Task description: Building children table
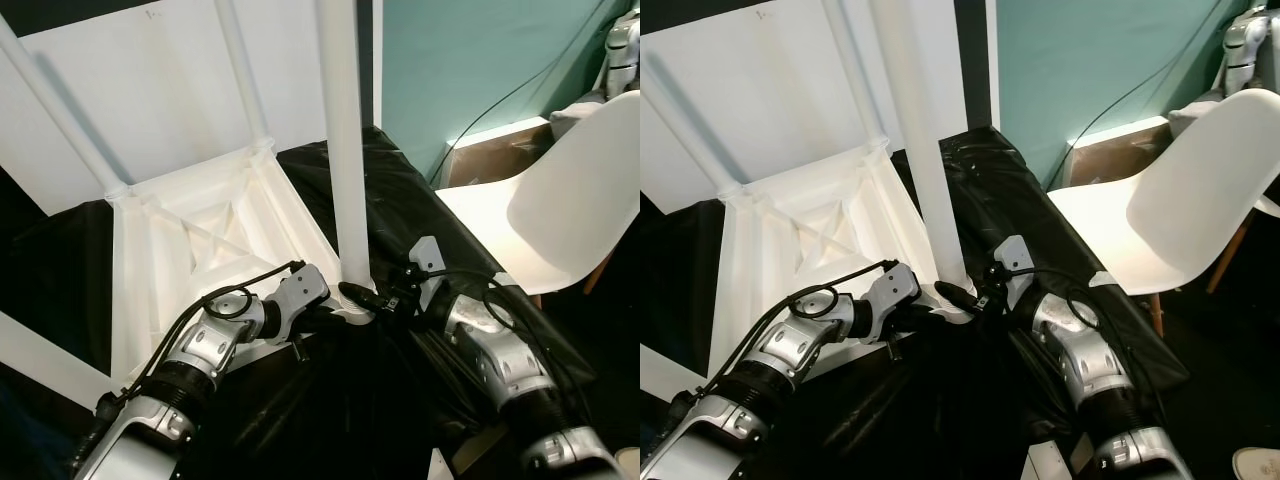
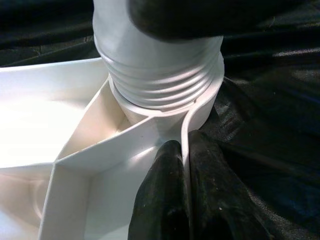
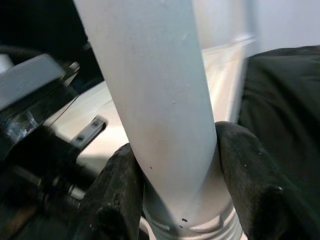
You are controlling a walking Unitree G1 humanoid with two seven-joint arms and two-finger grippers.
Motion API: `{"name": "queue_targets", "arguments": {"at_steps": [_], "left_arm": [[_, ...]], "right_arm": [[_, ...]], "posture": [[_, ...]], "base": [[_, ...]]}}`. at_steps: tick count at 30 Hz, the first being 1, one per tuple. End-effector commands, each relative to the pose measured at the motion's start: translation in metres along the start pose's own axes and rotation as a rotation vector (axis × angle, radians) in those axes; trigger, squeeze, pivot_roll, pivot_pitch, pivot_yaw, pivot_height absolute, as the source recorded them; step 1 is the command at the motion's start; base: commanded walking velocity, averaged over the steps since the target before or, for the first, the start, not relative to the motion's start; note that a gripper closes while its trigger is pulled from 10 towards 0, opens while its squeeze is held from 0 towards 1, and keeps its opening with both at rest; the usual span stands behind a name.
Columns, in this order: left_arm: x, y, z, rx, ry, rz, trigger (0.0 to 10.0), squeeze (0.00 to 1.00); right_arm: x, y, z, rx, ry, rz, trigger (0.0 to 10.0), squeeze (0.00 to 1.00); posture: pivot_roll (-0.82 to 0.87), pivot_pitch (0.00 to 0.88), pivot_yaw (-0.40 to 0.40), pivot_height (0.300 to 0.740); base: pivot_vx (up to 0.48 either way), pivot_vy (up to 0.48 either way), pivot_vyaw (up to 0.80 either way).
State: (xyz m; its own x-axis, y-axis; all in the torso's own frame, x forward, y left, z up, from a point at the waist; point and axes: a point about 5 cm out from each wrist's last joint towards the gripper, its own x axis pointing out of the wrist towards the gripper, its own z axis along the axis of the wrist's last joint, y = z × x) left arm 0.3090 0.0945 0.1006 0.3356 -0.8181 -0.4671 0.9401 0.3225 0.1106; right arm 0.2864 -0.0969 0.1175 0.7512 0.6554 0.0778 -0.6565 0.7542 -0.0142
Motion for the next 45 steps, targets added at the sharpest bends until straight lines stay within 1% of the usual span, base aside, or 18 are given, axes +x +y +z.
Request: {"name": "queue_targets", "arguments": {"at_steps": [1, 10, 11, 14, 15, 16, 17, 18, 19, 20, 21, 30, 31, 32, 33, 34, 38, 45], "left_arm": [[0.001, -0.011, -0.029, -0.09, 0.065, -0.015, 0.0, 0.0], [0.0, -0.011, -0.028, -0.088, 0.067, -0.021, 0.0, 0.0], [0.0, -0.01, -0.028, -0.084, 0.069, -0.022, 0.0, 0.0], [0.001, -0.01, -0.028, -0.079, 0.072, -0.027, 0.0, 0.0], [0.001, -0.01, -0.028, -0.073, 0.075, -0.034, 0.0, 0.0], [0.001, -0.01, -0.028, -0.073, 0.075, -0.034, 0.0, 0.0], [0.001, -0.011, -0.028, -0.071, 0.075, -0.036, 0.0, 0.0], [0.002, -0.011, -0.027, -0.066, 0.074, -0.037, 0.0, 0.0], [0.003, -0.011, -0.026, -0.062, 0.074, -0.035, 4.2, 0.0], [0.004, -0.01, -0.025, -0.057, 0.074, -0.03, 4.2, 0.0], [0.004, -0.01, -0.025, -0.055, 0.073, -0.028, 9.6, 0.0], [0.003, -0.01, -0.026, -0.048, 0.083, -0.021, 10.0, 0.0], [0.003, -0.009, -0.026, -0.047, 0.086, -0.018, 10.0, 0.0], [0.003, -0.009, -0.026, -0.047, 0.086, -0.018, 10.0, 0.0], [0.003, -0.009, -0.026, -0.046, 0.087, -0.014, 10.0, 0.0], [0.003, -0.008, -0.026, -0.046, 0.089, -0.008, 10.0, 0.0], [0.004, -0.008, -0.027, -0.047, 0.091, -0.001, 10.0, 0.0], [0.004, -0.009, -0.027, -0.052, 0.089, 0.006, 10.0, 0.0]], "right_arm": [[0.001, 0.0, 0.006, 0.046, -0.054, -0.098, 0.0, 0.0], [0.003, -0.001, 0.008, 0.03, -0.054, -0.103, 0.0, 0.0], [0.003, 0.001, 0.011, 0.037, -0.066, -0.047, 10.0, 1.0], [0.003, 0.002, 0.013, 0.025, -0.056, 0.03, 10.0, 1.0], [0.004, -0.004, 0.017, -0.033, -0.038, 0.162, 10.0, 0.37], [0.004, -0.004, 0.017, -0.033, -0.038, 0.162, 10.0, 0.37], [0.004, -0.008, 0.018, -0.069, -0.031, 0.207, 10.0, 0.0], [0.004, -0.013, 0.021, -0.101, -0.031, 0.24, 10.0, 0.0], [0.004, -0.015, 0.023, -0.122, -0.028, 0.265, 10.0, 0.0], [0.004, -0.017, 0.025, -0.135, -0.025, 0.29, 10.0, 0.0], [0.005, -0.02, 0.026, -0.153, -0.011, 0.319, 10.0, 0.0], [0.007, -0.027, 0.018, -0.192, 0.137, 0.476, 10.0, 0.0], [0.007, -0.028, 0.015, -0.193, 0.163, 0.501, 9.0, 0.0], [0.007, -0.028, 0.015, -0.193, 0.163, 0.501, 9.0, 0.0], [0.007, -0.032, 0.013, -0.195, 0.189, 0.523, 2.1, 0.0], [0.008, -0.035, 0.013, -0.193, 0.205, 0.532, 0.0, 0.0], [0.009, -0.04, 0.013, -0.167, 0.208, 0.529, 0.0, 0.0], [0.002, -0.022, 0.001, -0.03, 0.094, 0.319, 0.0, 0.0]], "posture": [[-0.04, 0.0, 0.079, 0.74], [-0.04, 0.0, 0.084, 0.74], [-0.05, 0.0, 0.084, 0.74], [-0.05, 0.0, 0.084, 0.74], [-0.05, 0.0, 0.082, 0.74], [-0.05, 0.0, 0.082, 0.74], [-0.05, 0.0, 0.082, 0.74], [-0.05, 0.0, 0.082, 0.74], [-0.05, 0.0, 0.081, 0.74], [-0.05, 0.0, 0.081, 0.74], [-0.05, 0.0, 0.081, 0.74], [-0.04, 0.0, 0.075, 0.74], [-0.04, 0.0, 0.073, 0.74], [-0.04, 0.0, 0.073, 0.74], [-0.03, 0.0, 0.072, 0.74], [-0.03, 0.0, 0.07, 0.74], [-0.03, 0.0, 0.066, 0.74], [-0.01, 0.0, 0.055, 0.74]], "base": [[0.0, 0.0, 0.0], [0.0, 0.0, 0.0], [0.0, 0.0, 0.0], [0.0, 0.0, 0.0], [0.0, 0.0, 0.0], [0.0, 0.0, 0.0], [0.0, 0.0, 0.0], [0.0, 0.0, 0.0], [0.0, 0.0, 0.0], [0.0, 0.0, 0.0], [0.0, 0.0, 0.0], [0.0, 0.0, 0.0], [0.0, 0.0, 0.0], [0.0, 0.0, 0.0], [0.0, 0.0, 0.0], [0.0, 0.0, 0.0], [0.0, 0.0, 0.0], [0.0, 0.0, 0.0]]}}
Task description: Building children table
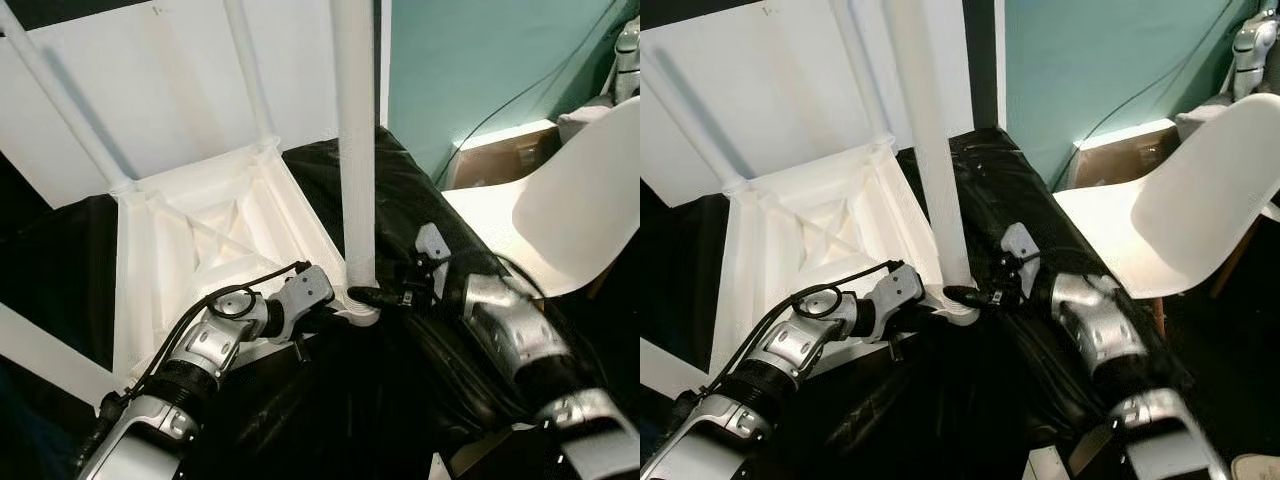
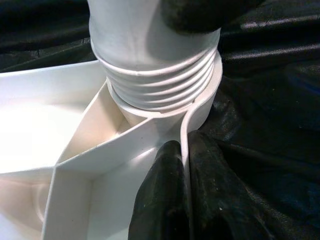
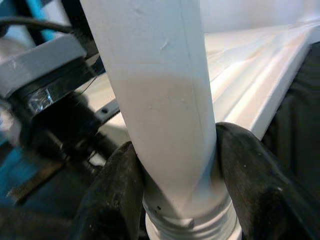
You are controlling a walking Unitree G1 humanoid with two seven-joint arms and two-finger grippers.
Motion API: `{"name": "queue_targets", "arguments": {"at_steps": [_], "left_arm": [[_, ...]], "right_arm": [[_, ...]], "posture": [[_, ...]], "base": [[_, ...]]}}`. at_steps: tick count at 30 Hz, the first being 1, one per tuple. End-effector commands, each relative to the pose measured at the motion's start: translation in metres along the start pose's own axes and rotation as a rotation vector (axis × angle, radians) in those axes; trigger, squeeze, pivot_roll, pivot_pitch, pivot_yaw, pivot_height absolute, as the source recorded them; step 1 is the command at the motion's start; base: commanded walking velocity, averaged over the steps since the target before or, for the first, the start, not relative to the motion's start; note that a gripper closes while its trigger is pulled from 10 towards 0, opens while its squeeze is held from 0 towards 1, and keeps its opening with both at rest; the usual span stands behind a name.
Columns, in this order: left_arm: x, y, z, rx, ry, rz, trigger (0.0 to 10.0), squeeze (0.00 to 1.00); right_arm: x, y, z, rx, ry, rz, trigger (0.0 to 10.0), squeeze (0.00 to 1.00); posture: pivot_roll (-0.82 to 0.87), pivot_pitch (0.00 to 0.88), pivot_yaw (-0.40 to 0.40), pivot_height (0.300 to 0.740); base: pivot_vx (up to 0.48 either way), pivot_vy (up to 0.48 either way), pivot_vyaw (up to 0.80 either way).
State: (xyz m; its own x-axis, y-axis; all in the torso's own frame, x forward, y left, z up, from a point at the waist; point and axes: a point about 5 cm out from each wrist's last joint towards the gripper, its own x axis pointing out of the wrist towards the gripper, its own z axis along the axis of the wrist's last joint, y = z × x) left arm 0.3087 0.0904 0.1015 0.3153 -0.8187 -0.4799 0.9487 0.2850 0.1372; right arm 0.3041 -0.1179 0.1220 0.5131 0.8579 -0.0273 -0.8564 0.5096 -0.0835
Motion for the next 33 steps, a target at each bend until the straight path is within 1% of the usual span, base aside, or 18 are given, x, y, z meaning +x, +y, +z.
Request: {"name": "queue_targets", "arguments": {"at_steps": [1, 2, 3, 6, 9, 14, 15, 16, 17, 18, 19, 24, 25, 26, 29, 31, 32, 33], "left_arm": [[0.002, -0.009, -0.03, -0.094, 0.077, 0.025, 10.0, 0.0], [0.0, -0.008, -0.031, -0.096, 0.08, 0.029, 10.0, 0.0], [0.0, -0.008, -0.031, -0.096, 0.08, 0.029, 10.0, 0.0], [-0.001, -0.008, -0.032, -0.094, 0.087, 0.029, 10.0, 0.0], [-0.002, -0.007, -0.033, -0.091, 0.093, 0.039, 10.0, 0.0], [-0.001, -0.007, -0.032, -0.089, 0.094, 0.039, 10.0, 0.0], [-0.002, -0.007, -0.033, -0.09, 0.095, 0.04, 10.0, 0.0], [-0.002, -0.007, -0.033, -0.09, 0.095, 0.04, 10.0, 0.0], [-0.002, -0.008, -0.034, -0.091, 0.096, 0.041, 10.0, 0.0], [-0.003, -0.008, -0.034, -0.092, 0.097, 0.042, 10.0, 0.0], [-0.003, -0.008, -0.035, -0.094, 0.098, 0.042, 10.0, 0.0], [-0.003, -0.008, -0.036, -0.095, 0.101, 0.043, 10.0, 0.0], [-0.003, -0.008, -0.035, -0.095, 0.101, 0.043, 10.0, 0.0], [-0.002, -0.008, -0.035, -0.093, 0.101, 0.043, 10.0, 0.0], [-0.002, -0.008, -0.035, -0.093, 0.101, 0.043, 10.0, 0.0], [-0.001, -0.007, -0.033, -0.089, 0.099, 0.041, 10.0, 0.0], [-0.001, -0.007, -0.033, -0.089, 0.099, 0.041, 10.0, 0.0], [0.0, -0.007, -0.032, -0.086, 0.098, 0.04, 10.0, 0.0]], "right_arm": [[0.004, 0.004, -0.002, 0.031, 0.001, 0.002, 0.0, 0.0], [0.005, 0.014, -0.011, 0.068, -0.046, -0.156, 0.0, 0.0], [0.005, 0.014, -0.011, 0.068, -0.046, -0.156, 0.0, 0.0], [0.0, 0.02, -0.009, 0.043, -0.187, -0.416, 0.0, 0.0], [-0.001, 0.02, -0.009, 0.028, -0.212, -0.496, 0.0, 0.0], [0.001, 0.023, -0.008, 0.02, -0.21, -0.502, 0.0, 0.0], [0.001, 0.024, -0.007, -0.001, -0.195, -0.507, 3.3, 0.0], [0.001, 0.024, -0.007, -0.001, -0.195, -0.507, 3.3, 0.0], [0.001, 0.024, -0.007, -0.027, -0.185, -0.509, 10.0, 0.33], [0.001, 0.024, -0.006, -0.047, -0.179, -0.515, 10.0, 0.33], [0.001, 0.025, -0.004, -0.053, -0.191, -0.48, 10.0, 1.0], [0.004, 0.022, -0.006, -0.039, -0.156, -0.343, 10.0, 1.0], [0.004, 0.018, -0.004, -0.046, -0.147, -0.291, 10.0, 0.0], [0.004, 0.013, -0.001, -0.061, -0.144, -0.232, 10.0, 0.0], [0.004, 0.013, -0.001, -0.061, -0.144, -0.232, 10.0, 0.0], [0.004, 0.003, 0.007, -0.117, -0.109, -0.072, 10.0, 0.0], [0.004, 0.003, 0.007, -0.117, -0.109, -0.072, 10.0, 0.0], [0.005, -0.002, 0.011, -0.16, -0.056, 0.067, 10.0, 0.0]], "posture": [[-0.01, 0.0, 0.055, 0.74], [-0.01, 0.0, 0.057, 0.74], [-0.01, 0.0, 0.057, 0.74], [-0.01, 0.0, 0.057, 0.74], [-0.01, 0.0, 0.058, 0.74], [-0.01, 0.0, 0.062, 0.74], [-0.01, 0.0, 0.06, 0.74], [-0.01, 0.0, 0.06, 0.74], [-0.01, 0.0, 0.06, 0.74], [-0.01, 0.0, 0.06, 0.74], [-0.01, 0.0, 0.06, 0.74], [-0.01, 0.0, 0.059, 0.74], [-0.01, 0.0, 0.06, 0.74], [-0.02, 0.0, 0.062, 0.74], [-0.02, 0.0, 0.062, 0.74], [-0.02, 0.0, 0.061, 0.74], [-0.02, 0.0, 0.061, 0.74], [-0.02, 0.0, 0.061, 0.74]], "base": [[0.0, 0.0, 0.0], [0.0, 0.0, 0.0], [0.0, 0.0, 0.0], [0.0, 0.0, 0.0], [0.0, 0.0, 0.0], [0.0, 0.0, 0.0], [0.0, 0.0, 0.0], [0.0, 0.0, 0.0], [0.0, 0.0, 0.0], [0.0, 0.0, 0.0], [0.0, 0.0, 0.0], [0.0, 0.0, 0.0], [0.0, 0.0, 0.0], [0.0, 0.0, 0.0], [0.0, 0.0, 0.0], [0.0, 0.0, 0.0], [0.0, 0.0, 0.0], [0.0, 0.0, 0.0]]}}
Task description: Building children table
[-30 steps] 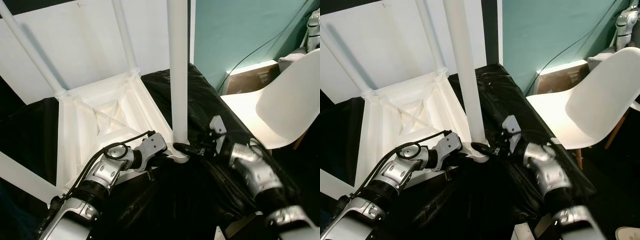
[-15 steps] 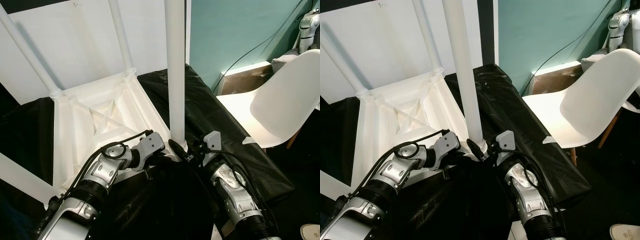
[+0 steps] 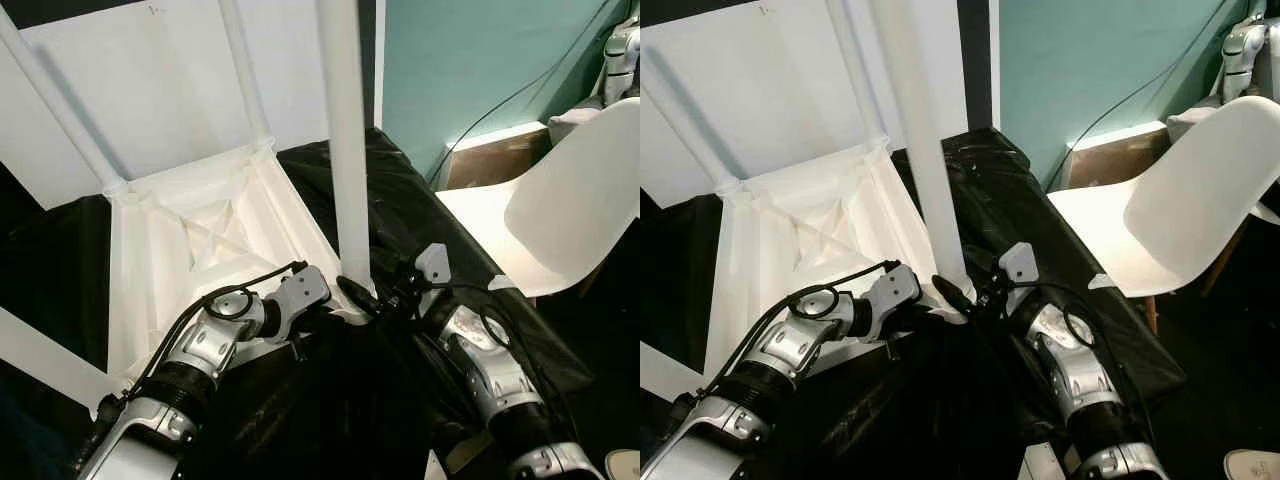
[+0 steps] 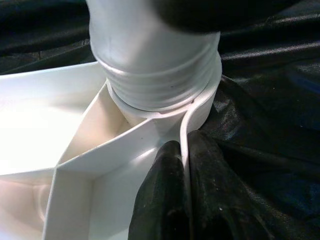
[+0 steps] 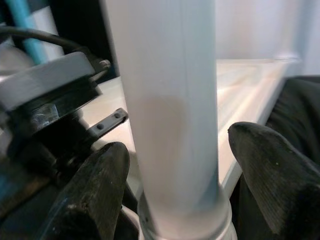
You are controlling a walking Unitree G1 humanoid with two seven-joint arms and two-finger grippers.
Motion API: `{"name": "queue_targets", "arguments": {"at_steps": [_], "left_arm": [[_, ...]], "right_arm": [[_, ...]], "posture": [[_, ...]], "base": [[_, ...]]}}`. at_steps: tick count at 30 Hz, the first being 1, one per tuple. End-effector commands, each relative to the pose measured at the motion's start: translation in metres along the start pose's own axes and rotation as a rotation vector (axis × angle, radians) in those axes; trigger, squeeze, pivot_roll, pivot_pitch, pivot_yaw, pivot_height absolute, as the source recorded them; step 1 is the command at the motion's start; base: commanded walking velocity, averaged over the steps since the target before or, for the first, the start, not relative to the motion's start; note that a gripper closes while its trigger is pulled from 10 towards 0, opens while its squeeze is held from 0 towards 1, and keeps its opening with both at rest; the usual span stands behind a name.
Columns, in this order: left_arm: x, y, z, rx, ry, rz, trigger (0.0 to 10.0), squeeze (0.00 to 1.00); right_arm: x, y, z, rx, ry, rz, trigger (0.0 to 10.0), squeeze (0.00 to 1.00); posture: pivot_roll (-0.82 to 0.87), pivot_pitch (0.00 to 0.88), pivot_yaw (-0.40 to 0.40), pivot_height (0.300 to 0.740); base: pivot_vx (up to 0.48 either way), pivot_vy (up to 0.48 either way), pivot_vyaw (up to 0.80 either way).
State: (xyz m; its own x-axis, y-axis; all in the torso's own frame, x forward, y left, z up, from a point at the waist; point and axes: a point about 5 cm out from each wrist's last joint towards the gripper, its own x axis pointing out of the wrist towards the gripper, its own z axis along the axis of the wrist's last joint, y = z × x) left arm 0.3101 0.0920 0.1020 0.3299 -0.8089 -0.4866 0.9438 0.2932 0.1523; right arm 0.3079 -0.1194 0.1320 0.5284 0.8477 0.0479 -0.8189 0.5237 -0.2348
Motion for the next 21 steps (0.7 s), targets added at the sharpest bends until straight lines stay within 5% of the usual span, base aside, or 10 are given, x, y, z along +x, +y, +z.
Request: {"name": "queue_targets", "arguments": {"at_steps": [1, 3, 5, 7, 8, 17, 21], "left_arm": [[0.002, -0.009, -0.031, -0.094, 0.088, 0.024, 10.0, 0.0], [0.002, -0.009, -0.031, -0.094, 0.088, 0.025, 10.0, 0.0], [0.001, -0.009, -0.032, -0.095, 0.089, 0.027, 10.0, 0.0], [0.001, -0.009, -0.032, -0.095, 0.089, 0.028, 10.0, 0.0], [0.0, -0.01, -0.033, -0.097, 0.089, 0.029, 10.0, 0.0], [-0.001, -0.011, -0.034, -0.103, 0.087, 0.032, 10.0, 0.0], [-0.001, -0.012, -0.034, -0.104, 0.086, 0.034, 10.0, 0.0]], "right_arm": [[0.004, 0.001, 0.001, -0.014, 0.021, 0.135, 10.0, 0.0], [0.005, 0.001, -0.001, -0.017, 0.048, 0.186, 10.0, 0.0], [0.005, 0.001, -0.005, -0.02, 0.092, 0.254, 6.9, 0.0], [0.006, 0.001, -0.006, -0.021, 0.103, 0.272, 6.9, 0.0], [0.006, 0.0, -0.006, -0.015, 0.109, 0.286, 0.0, 0.0], [0.002, -0.008, -0.007, 0.029, 0.137, 0.342, 0.0, 0.0], [-0.001, -0.012, -0.009, 0.077, 0.099, 0.217, 0.0, 0.0]], "posture": [[-0.02, 0.0, 0.061, 0.74], [-0.02, 0.0, 0.061, 0.74], [-0.01, 0.0, 0.056, 0.74], [-0.01, 0.0, 0.056, 0.74], [0.0, 0.0, 0.051, 0.74], [0.01, 0.0, 0.048, 0.74], [0.0, 0.0, 0.041, 0.74]], "base": [[0.0, 0.0, 0.0], [0.0, 0.0, 0.0], [0.0, 0.0, 0.0], [0.0, 0.0, 0.0], [0.0, 0.0, 0.0], [0.0, 0.0, 0.0], [0.0, 0.0, 0.0]]}}
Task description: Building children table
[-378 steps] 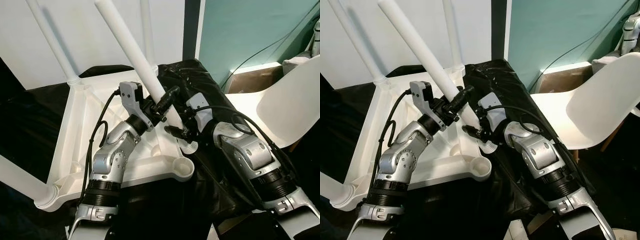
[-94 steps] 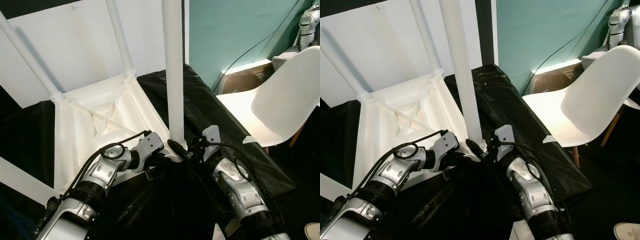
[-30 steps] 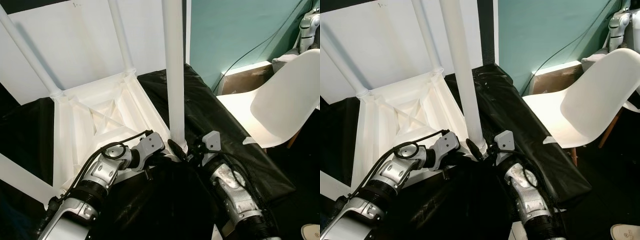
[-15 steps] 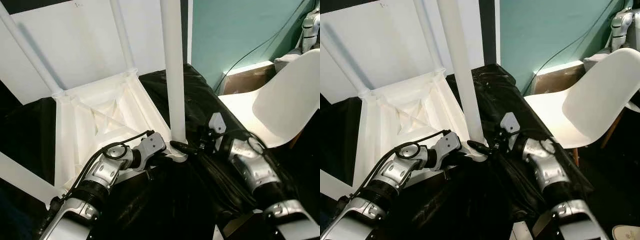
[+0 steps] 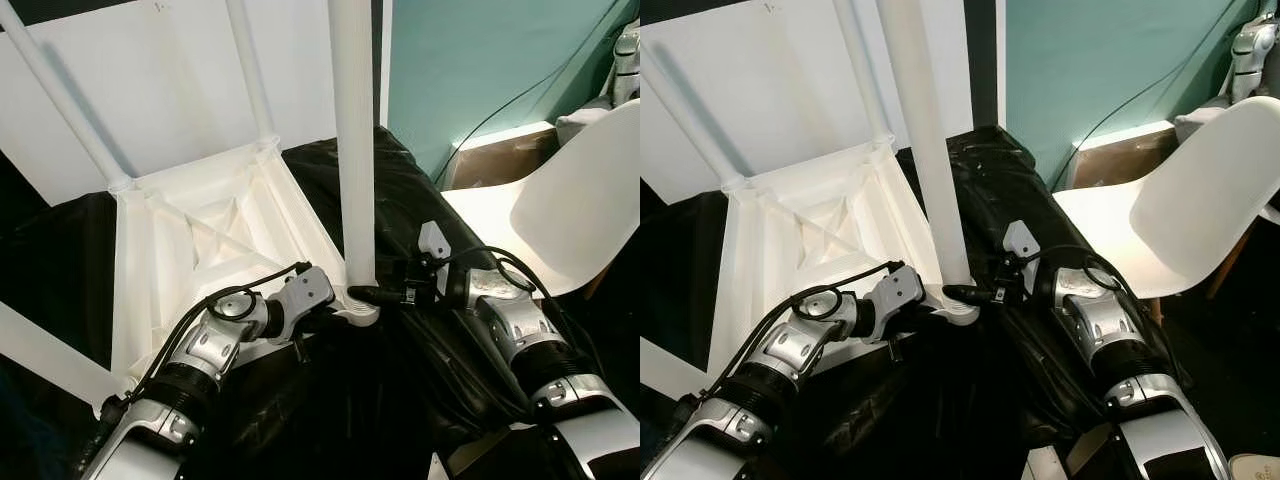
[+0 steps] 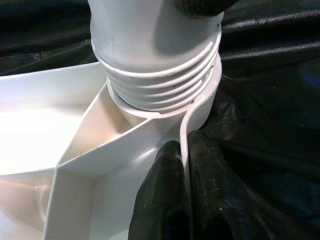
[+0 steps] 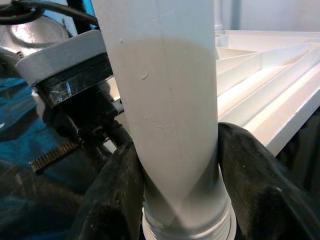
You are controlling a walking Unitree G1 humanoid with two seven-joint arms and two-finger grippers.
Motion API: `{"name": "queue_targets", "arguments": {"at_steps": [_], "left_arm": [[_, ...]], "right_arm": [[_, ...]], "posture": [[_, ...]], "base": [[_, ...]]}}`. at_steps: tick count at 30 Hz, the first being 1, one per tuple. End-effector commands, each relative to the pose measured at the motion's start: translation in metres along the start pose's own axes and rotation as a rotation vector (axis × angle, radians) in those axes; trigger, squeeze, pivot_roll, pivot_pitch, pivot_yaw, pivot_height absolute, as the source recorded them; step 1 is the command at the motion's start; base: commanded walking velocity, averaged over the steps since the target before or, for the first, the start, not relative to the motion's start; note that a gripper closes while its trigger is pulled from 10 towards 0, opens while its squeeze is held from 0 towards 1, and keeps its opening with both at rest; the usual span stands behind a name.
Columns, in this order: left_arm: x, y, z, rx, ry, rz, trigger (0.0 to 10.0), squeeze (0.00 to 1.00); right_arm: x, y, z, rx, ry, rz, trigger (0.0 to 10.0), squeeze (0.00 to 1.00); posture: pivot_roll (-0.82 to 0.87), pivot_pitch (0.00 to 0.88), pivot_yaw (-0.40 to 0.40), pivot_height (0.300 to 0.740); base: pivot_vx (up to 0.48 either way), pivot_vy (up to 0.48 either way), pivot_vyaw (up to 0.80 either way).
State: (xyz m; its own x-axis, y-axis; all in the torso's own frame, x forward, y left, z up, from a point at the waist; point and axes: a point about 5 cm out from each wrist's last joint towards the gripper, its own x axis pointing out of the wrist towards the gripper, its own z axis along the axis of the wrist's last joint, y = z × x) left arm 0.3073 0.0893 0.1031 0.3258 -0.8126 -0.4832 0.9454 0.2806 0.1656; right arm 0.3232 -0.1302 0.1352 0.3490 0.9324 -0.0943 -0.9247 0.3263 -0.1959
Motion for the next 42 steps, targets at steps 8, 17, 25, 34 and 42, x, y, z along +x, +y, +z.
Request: {"name": "queue_targets", "arguments": {"at_steps": [8, 17, 25, 34, 42], "left_arm": [[-0.002, -0.01, -0.036, -0.121, 0.091, 0.039, 10.0, 0.0], [-0.004, -0.011, -0.04, -0.122, 0.105, 0.039, 10.0, 0.0], [-0.002, -0.01, -0.039, -0.122, 0.102, 0.042, 10.0, 0.0], [0.002, -0.012, -0.037, -0.126, 0.091, 0.046, 10.0, 0.0], [0.0, -0.014, -0.039, -0.136, 0.09, 0.053, 10.0, 0.0]], "right_arm": [[-0.002, 0.042, -0.015, -0.013, -0.196, -0.685, 0.0, 0.0], [0.007, 0.041, -0.011, 0.036, -0.24, -0.71, 0.0, 0.0], [0.016, 0.038, -0.011, 0.061, -0.213, -0.493, 10.0, 1.0], [0.008, 0.023, -0.008, -0.03, 0.01, 0.085, 0.8, 0.0], [0.001, 0.009, -0.006, -0.041, 0.079, 0.155, 0.0, 0.0]], "posture": [[0.02, 0.0, 0.032, 0.74], [0.01, 0.0, 0.038, 0.74], [0.01, 0.0, 0.036, 0.74], [0.02, 0.0, 0.018, 0.74], [0.03, 0.0, 0.013, 0.74]], "base": [[0.0, 0.0, 0.0], [0.0, 0.0, 0.0], [0.0, 0.0, 0.0], [0.0, 0.0, 0.0], [0.0, 0.0, 0.0]]}}
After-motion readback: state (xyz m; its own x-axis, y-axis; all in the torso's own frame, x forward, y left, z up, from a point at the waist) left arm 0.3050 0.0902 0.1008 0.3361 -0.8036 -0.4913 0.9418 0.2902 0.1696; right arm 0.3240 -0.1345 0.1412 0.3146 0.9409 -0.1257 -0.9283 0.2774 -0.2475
